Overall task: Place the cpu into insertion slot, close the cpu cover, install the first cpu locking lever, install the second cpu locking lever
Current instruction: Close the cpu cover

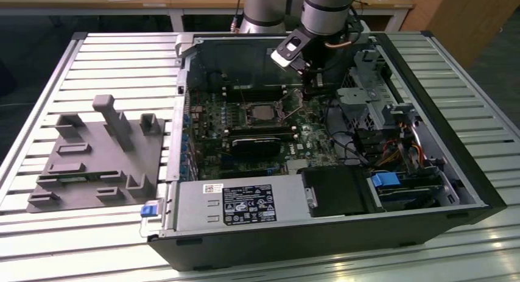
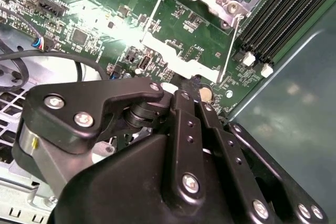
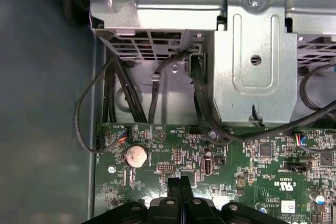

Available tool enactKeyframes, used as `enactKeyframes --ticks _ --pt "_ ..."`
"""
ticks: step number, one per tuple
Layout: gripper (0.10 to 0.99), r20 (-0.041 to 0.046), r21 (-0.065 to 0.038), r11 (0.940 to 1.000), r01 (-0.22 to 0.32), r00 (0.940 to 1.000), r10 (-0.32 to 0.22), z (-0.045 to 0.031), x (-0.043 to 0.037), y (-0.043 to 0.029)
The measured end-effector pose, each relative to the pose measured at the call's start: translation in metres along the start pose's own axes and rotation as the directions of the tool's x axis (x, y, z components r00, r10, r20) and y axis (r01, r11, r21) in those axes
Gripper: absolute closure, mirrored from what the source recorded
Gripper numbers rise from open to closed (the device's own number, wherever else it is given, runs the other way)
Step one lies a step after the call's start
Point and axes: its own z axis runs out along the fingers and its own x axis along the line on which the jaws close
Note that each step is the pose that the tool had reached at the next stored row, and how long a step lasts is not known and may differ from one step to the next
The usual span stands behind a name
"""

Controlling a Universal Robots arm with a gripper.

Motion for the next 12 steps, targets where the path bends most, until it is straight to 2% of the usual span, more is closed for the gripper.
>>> enactKeyframes --ticks 12 --pt "0.98 0.0 -0.021 0.9998 0.0 1.0 0.0 -0.0005 0.0 -0.0142"
